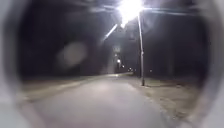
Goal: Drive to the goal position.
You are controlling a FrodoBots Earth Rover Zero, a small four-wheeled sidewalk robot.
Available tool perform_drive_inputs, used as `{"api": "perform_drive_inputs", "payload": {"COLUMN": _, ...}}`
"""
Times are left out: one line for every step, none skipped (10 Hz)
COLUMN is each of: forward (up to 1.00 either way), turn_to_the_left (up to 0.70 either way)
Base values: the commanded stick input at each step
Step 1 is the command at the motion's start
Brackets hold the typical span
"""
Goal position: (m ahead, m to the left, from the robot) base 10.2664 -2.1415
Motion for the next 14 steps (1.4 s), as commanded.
{"api": "perform_drive_inputs", "payload": {"forward": 0.85, "turn_to_the_left": 0.11}}
{"api": "perform_drive_inputs", "payload": {"forward": 0.85, "turn_to_the_left": 0.12}}
{"api": "perform_drive_inputs", "payload": {"forward": 0.85, "turn_to_the_left": 0.11}}
{"api": "perform_drive_inputs", "payload": {"forward": 0.85, "turn_to_the_left": 0.11}}
{"api": "perform_drive_inputs", "payload": {"forward": 0.85, "turn_to_the_left": 0.12}}
{"api": "perform_drive_inputs", "payload": {"forward": 0.85, "turn_to_the_left": 0.12}}
{"api": "perform_drive_inputs", "payload": {"forward": 0.85, "turn_to_the_left": 0.13}}
{"api": "perform_drive_inputs", "payload": {"forward": 0.85, "turn_to_the_left": 0.08}}
{"api": "perform_drive_inputs", "payload": {"forward": 0.85, "turn_to_the_left": 0.04}}
{"api": "perform_drive_inputs", "payload": {"forward": 0.85, "turn_to_the_left": 0.03}}
{"api": "perform_drive_inputs", "payload": {"forward": 0.85, "turn_to_the_left": 0.02}}
{"api": "perform_drive_inputs", "payload": {"forward": 0.85, "turn_to_the_left": 0.00}}
{"api": "perform_drive_inputs", "payload": {"forward": 0.85, "turn_to_the_left": 0.00}}
{"api": "perform_drive_inputs", "payload": {"forward": 0.85, "turn_to_the_left": 0.00}}
